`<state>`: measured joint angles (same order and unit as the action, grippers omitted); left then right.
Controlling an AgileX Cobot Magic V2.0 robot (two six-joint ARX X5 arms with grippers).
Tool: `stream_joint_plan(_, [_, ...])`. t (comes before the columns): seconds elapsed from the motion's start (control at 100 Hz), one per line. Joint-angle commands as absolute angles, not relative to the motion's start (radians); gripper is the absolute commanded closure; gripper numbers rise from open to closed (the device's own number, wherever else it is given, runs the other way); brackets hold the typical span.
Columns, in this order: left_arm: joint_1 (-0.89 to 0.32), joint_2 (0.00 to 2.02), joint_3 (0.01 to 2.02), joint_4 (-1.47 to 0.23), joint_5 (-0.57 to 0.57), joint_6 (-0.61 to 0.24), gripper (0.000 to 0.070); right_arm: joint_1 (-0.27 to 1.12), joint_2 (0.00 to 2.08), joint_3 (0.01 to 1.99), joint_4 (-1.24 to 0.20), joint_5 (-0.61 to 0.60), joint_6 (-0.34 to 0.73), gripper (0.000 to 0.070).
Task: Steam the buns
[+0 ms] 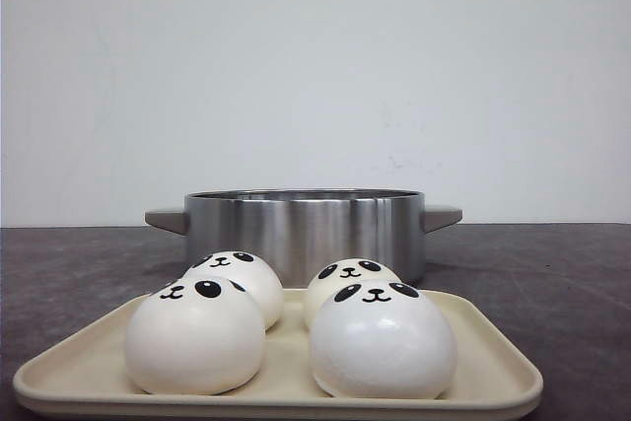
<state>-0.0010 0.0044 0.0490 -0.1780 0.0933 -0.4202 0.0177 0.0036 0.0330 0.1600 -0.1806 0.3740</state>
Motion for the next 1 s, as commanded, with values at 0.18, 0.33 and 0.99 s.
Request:
stream_joint_plan(0.18, [-0.002,0.101,0.295,-0.215,0.212,-0.48,0.0693,0.019,0.062,0.305,-0.088,-0.297,0.557,0.0696])
stream_joint_plan(0.33, [-0.002,0.301,0.565,-0.329,0.3,-0.36,0.0693,0.018,0.225,0.53,-0.205,-0.37,0.382,0.0696])
stream_joint_plan(0.99, [-0.065,0.566,0.953,-0.597,0.386,-0.164,0.005,0.03,0.524,0.88,-0.231,-0.589,0.47,0.0009])
